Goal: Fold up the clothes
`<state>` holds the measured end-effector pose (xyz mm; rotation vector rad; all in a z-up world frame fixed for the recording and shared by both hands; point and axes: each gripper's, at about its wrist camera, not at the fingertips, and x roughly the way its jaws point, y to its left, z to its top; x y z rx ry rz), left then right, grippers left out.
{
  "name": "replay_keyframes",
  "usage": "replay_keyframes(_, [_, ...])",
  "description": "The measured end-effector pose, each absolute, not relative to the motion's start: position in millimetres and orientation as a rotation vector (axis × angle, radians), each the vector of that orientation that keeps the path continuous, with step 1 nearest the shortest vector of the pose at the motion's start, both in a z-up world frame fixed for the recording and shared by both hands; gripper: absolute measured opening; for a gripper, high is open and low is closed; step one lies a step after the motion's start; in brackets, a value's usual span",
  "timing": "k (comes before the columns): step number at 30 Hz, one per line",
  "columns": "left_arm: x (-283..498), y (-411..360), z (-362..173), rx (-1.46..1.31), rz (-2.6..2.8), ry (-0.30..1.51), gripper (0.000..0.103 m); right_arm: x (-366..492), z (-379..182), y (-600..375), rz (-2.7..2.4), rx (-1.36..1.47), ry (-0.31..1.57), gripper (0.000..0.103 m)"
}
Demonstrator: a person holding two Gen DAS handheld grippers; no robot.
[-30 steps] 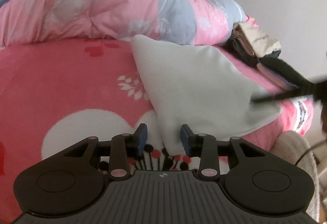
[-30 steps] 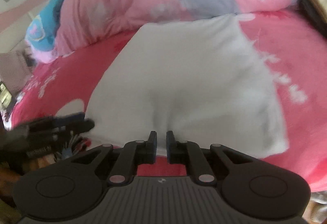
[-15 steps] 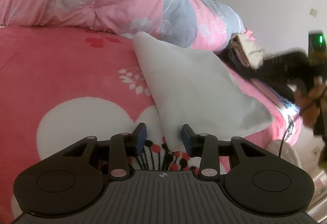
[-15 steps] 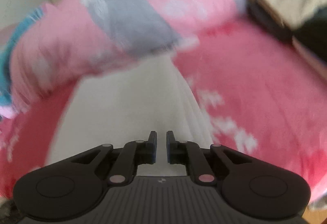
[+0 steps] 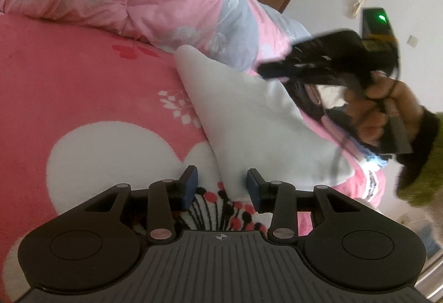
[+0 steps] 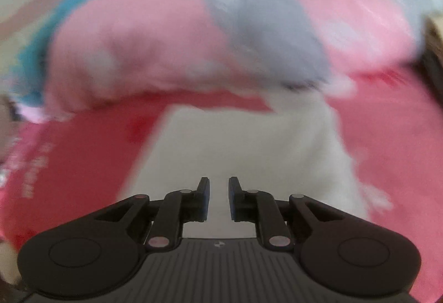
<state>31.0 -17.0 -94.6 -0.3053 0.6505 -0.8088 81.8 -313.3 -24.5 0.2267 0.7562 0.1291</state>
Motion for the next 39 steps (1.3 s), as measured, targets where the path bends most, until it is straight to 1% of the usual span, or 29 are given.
replay_keyframes(1, [32,-15,-96,-0.317,-0.815,0.651,0.039,88,-30,-306,0.168,0.232,0.749,0.015])
replay_keyframes(5, [33,-13,-98,-0.329,-0.838,0.644,0.039,129,-87,-288,0.148,0.169,0.861,0.013])
replay_keyframes(8, [34,-11,-100,-0.336,-0.854,0.638,0.039,133,-73,-284,0.121,0.171,0.873,0.015])
replay_keyframes(12, [35,-9,-102,-0.345,-0.877,0.629,0.039,146,-47,-270,0.174,0.150,0.774,0.015])
replay_keyframes(14, [36,-7,-103,-0.349,-0.888,0.625,0.039,167,-53,-267,0.189,0.157,0.753,0.015])
replay_keyframes(17, [37,-8,-104,-0.354,-0.895,0.622,0.039,208,-85,-269,0.145,0.184,0.817,0.015])
replay_keyframes(19, [37,-8,-105,-0.358,-0.900,0.620,0.039,223,-98,-280,0.128,0.291,0.824,0.013])
replay_keyframes(24, [38,-9,-106,-0.366,-0.912,0.619,0.039,240,-101,-316,0.003,0.489,0.818,0.013])
replay_keyframes(27, [38,-10,-107,-0.370,-0.918,0.620,0.039,222,-82,-321,0.003,0.532,0.790,0.015])
replay_keyframes(30, [37,-9,-107,-0.370,-0.922,0.620,0.039,184,-47,-316,0.065,0.481,0.736,0.016])
replay_keyframes(36, [38,-8,-104,-0.397,-0.924,0.645,0.038,92,5,-278,0.255,0.191,0.673,0.016])
replay_keyframes(39, [36,-10,-101,-0.394,-0.902,0.660,0.038,64,-2,-252,0.320,0.063,0.689,0.016])
